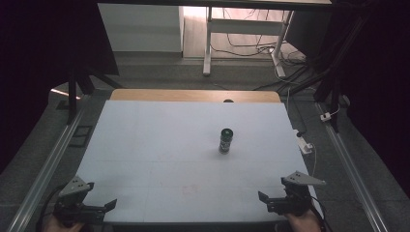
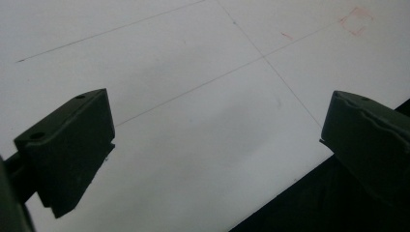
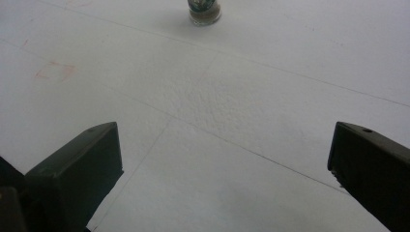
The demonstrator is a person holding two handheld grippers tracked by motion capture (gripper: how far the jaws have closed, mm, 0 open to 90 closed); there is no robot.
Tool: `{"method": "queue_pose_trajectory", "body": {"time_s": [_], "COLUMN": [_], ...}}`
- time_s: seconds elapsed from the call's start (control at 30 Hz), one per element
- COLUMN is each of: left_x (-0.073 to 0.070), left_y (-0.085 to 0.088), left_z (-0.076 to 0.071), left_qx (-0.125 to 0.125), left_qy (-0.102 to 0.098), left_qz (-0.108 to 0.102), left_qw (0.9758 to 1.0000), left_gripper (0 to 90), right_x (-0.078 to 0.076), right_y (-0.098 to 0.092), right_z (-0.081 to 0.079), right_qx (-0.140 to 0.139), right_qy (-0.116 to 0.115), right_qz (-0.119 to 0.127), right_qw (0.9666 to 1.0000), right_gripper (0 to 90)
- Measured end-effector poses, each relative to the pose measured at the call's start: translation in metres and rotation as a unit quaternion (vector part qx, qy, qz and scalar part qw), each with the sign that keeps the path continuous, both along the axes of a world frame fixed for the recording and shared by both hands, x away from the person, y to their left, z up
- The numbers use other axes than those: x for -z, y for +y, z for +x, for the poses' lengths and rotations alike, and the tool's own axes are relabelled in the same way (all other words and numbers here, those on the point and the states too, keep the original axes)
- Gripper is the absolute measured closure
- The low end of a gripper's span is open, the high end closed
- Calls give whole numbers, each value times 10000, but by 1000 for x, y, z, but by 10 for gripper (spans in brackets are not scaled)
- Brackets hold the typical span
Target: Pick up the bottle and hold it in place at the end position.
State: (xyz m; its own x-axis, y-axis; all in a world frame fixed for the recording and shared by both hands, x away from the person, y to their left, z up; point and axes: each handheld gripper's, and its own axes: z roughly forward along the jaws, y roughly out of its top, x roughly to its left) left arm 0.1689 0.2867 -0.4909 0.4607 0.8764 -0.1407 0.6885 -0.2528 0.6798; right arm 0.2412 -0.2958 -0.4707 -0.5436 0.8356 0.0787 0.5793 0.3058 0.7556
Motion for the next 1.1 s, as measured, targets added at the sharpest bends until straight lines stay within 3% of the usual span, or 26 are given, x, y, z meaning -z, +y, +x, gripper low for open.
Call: {"method": "queue_pose_trajectory", "body": {"time_s": [0.23, 0.93, 1.1], "left_x": [0, 1, 0], "left_y": [0, 2, 2], "left_z": [0, 0, 0], "left_qx": [21, 45, 24], "left_qy": [37, 67, 66], "left_qz": [-5, -85, -91], "left_qw": [10000, 9999, 9999], "left_gripper": [0, 0, 0], "right_x": [0, 0, 0], "right_y": [2, 4, 6], "right_z": [0, 2, 3], "right_qx": [-161, -163, -204], "right_qy": [38, 124, 134], "right_qz": [-47, -78, 10], "right_qw": [9999, 9998, 9997], "right_gripper": [0, 0, 0]}}
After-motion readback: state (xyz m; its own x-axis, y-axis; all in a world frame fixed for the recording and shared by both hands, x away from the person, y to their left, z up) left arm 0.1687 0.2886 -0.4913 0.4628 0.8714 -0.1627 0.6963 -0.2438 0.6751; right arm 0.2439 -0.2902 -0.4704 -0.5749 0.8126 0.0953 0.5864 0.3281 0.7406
